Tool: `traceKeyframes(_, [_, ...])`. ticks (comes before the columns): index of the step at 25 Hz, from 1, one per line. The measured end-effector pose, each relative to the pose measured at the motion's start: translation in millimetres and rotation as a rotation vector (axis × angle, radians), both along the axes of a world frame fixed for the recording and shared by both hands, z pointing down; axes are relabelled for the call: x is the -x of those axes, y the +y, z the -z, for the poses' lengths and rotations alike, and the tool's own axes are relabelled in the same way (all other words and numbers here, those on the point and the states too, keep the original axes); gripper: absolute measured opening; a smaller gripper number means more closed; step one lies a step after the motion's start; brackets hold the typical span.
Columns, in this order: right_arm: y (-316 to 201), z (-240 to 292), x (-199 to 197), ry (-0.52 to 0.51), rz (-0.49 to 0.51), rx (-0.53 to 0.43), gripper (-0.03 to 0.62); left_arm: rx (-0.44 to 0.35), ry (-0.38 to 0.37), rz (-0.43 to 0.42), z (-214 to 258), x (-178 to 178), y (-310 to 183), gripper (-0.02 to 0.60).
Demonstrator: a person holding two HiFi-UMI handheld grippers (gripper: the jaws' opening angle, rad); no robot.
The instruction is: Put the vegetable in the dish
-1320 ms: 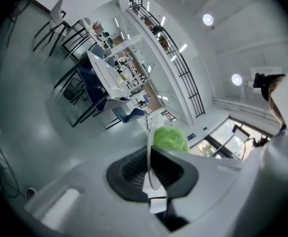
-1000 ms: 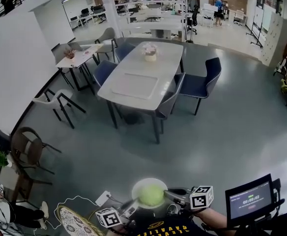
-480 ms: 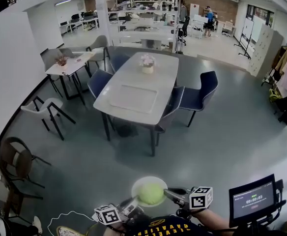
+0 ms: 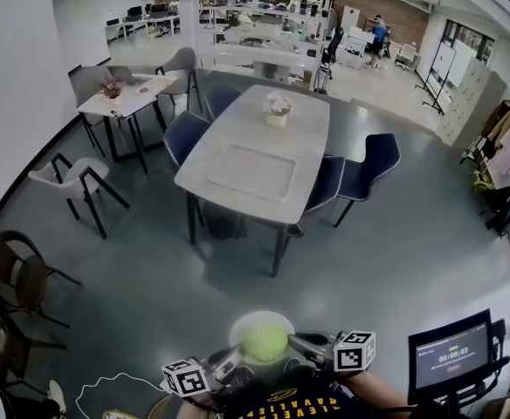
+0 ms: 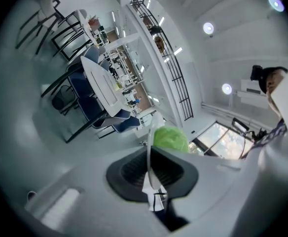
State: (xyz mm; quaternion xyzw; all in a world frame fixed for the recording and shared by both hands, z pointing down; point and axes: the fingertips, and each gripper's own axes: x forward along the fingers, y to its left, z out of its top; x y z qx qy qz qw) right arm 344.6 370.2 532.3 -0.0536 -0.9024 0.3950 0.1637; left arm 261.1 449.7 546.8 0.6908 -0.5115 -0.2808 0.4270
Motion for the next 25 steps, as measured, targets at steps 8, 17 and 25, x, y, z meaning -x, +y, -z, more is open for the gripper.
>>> traceKeyframes(8, [-52.1,-17.6,62.9,-0.005,0.031,0.039,0.028,0.043,0.008,0.044,-14.5,58.2,-46.9,0.012])
traceKeyframes(17, [-89.7,-5.5,111.0,-0.079,0.108,0.058,0.028,0.091,-0.062,0.115,5.7,100.6,-78.8,0.012])
traceKeyframes(25, [-196.3,-6.2,139.3,-0.093,0.123,0.079,0.029,0.121,-0.095,0.127,8.5,128.6,-184.7,0.014])
